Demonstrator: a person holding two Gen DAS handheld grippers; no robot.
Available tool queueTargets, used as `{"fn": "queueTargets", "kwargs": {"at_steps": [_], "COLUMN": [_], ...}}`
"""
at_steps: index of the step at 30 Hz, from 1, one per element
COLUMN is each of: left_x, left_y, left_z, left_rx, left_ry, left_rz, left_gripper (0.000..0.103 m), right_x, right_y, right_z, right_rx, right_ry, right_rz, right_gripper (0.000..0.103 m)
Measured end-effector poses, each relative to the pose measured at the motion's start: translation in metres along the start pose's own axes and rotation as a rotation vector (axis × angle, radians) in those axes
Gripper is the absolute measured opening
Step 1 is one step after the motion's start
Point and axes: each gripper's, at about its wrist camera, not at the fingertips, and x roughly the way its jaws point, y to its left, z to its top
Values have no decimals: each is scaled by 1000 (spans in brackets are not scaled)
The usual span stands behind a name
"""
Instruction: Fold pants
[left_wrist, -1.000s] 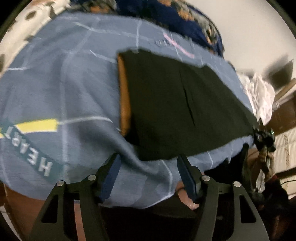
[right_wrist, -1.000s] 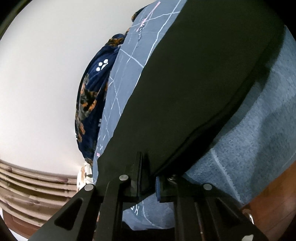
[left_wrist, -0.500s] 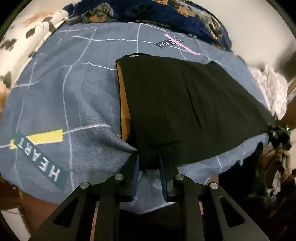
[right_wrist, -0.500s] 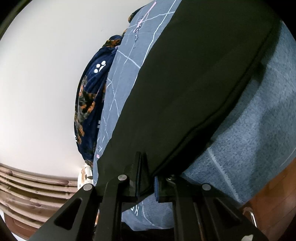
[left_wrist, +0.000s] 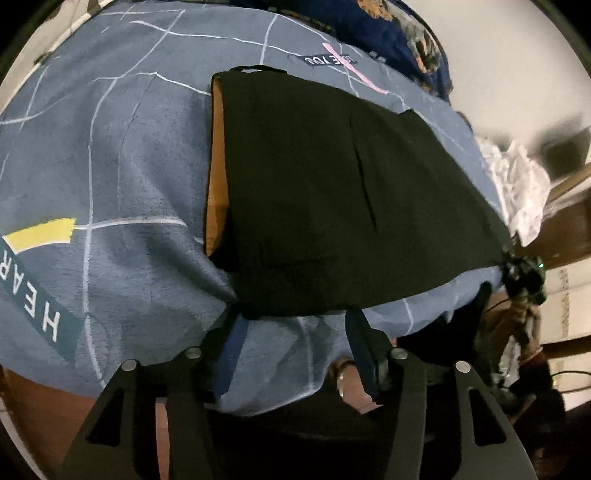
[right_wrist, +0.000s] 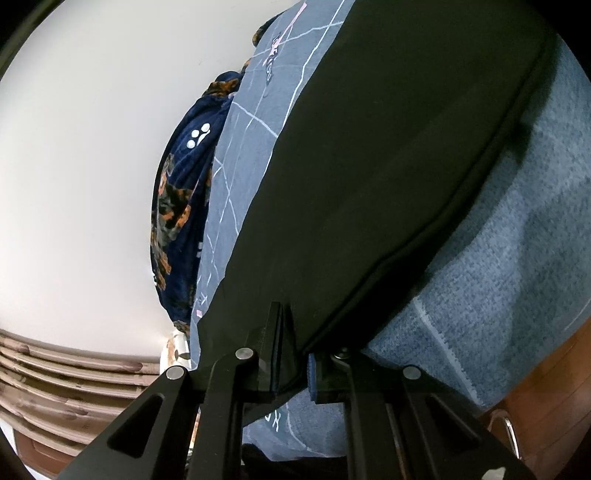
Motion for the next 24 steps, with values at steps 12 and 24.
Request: {"fn": "queueTargets", "kwargs": {"at_steps": [12,24], "left_x": [1,2], "left_y": [8,-9], "left_z": [2,9], "left_rx": [-109,-130], "left_ry": [37,-124], "left_rz": [-269,-45], "left_gripper": [55,19], "right_x": [0,0], "right_y": [-2,-3], "right_z": [1,-1], "right_rx": [21,22], "right_ry": [-7,-7], "right_rz": [6,6], "right_gripper": [8,7]}}
